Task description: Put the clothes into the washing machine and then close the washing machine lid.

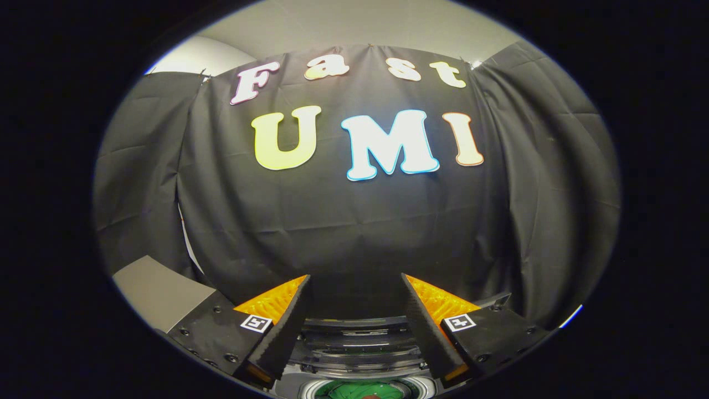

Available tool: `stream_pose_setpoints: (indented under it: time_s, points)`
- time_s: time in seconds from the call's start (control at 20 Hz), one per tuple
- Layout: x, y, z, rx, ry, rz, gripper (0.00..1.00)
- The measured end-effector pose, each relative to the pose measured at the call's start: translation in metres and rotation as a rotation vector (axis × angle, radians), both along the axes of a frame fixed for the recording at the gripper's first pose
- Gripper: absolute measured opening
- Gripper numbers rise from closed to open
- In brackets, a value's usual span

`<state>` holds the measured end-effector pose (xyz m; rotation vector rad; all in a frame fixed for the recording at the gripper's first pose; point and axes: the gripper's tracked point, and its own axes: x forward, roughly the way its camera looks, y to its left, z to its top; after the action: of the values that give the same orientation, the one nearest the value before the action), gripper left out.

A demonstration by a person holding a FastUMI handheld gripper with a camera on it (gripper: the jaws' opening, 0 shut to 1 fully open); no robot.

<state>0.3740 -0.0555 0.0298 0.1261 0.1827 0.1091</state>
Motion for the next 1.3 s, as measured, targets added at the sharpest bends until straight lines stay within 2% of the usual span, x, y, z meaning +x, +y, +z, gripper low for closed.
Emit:
stream_pose_setpoints:
  time_s: [0.15, 0.3, 0.45, 1.3]
  points:
    - [0.006, 0.000, -0.014, 0.007, 0.037, -0.018, 0.97]
    - [0.006, 0.000, -0.034, -0.038, 0.076, -0.022, 0.97]
    - [0.005, 0.001, -0.035, -0.080, 0.029, -0.012, 0.98]
    - [-0.044, -0.001, -0.035, -0.056, -0.072, -0.012, 0.98]
